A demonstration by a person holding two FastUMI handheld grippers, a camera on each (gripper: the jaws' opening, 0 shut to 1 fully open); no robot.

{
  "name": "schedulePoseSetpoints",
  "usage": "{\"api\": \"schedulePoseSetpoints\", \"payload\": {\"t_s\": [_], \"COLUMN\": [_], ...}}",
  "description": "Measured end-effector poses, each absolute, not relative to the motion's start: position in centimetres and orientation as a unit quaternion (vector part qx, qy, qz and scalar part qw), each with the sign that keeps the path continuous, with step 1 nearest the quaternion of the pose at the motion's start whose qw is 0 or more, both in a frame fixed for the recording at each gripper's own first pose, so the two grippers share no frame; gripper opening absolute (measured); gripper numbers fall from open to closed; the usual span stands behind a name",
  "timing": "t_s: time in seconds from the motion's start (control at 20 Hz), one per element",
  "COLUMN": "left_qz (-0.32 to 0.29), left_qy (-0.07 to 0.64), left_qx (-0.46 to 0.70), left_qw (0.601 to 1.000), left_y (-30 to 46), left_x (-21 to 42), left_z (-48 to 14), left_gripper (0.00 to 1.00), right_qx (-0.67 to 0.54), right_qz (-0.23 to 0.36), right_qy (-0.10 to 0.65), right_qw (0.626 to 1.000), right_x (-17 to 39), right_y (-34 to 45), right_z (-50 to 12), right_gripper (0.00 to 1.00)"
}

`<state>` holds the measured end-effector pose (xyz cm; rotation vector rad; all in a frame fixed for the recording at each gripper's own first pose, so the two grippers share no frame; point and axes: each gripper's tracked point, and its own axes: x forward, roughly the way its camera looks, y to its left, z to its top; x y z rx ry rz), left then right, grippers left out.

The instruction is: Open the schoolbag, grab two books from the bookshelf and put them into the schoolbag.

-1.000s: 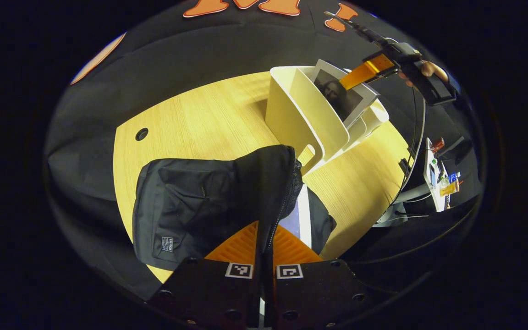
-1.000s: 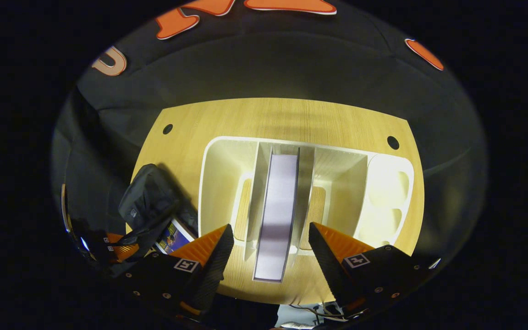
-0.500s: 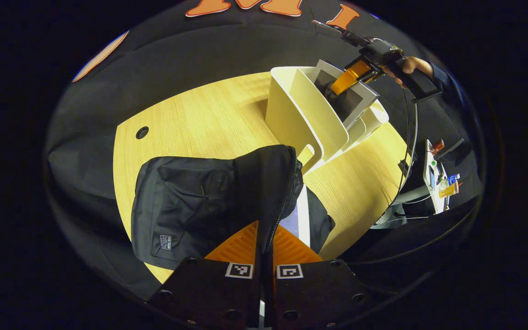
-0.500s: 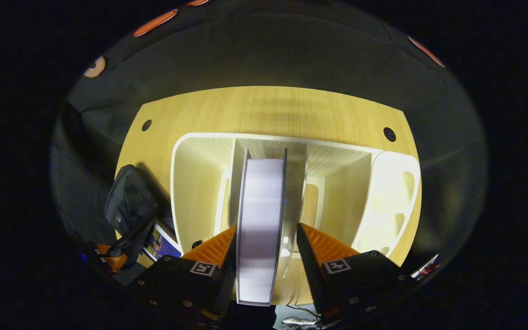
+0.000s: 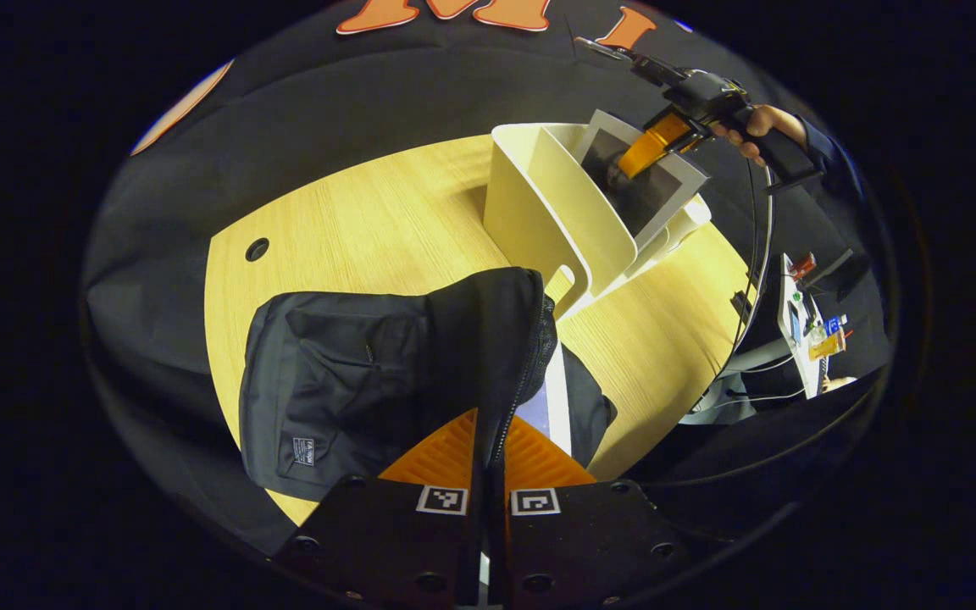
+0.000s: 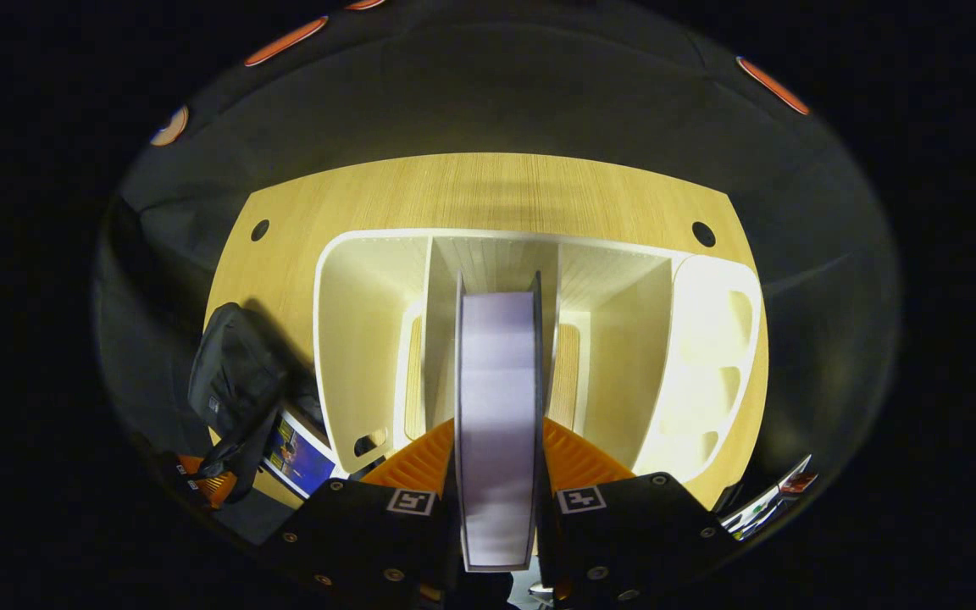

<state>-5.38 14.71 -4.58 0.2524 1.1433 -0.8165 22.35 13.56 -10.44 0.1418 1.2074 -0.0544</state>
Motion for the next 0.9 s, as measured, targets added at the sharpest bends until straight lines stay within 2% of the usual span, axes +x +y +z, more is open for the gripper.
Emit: {"api": "schedulePoseSetpoints", "payload": {"t_s": [0.5,0.9], "left_qz": [-0.408,-0.427], "left_qy": [0.509,0.492], "left_qx": [0.131,0.149], "left_qw": [0.747,0.744], "left_y": [14.7,15.5], "left_x": [-5.2,-5.4], "left_z": [-4.5,-4.1], "left_gripper": [0.05,0.05], "right_qx": [0.096,0.14], "right_qz": [-0.03,-0.039], "right_qy": [0.53,0.518], "right_qw": [0.842,0.843], "right_x": [14.0,6.5], "right_y": [14.1,15.7], "right_z": [-4.9,-4.9], "right_gripper": [0.37,0.37]}}
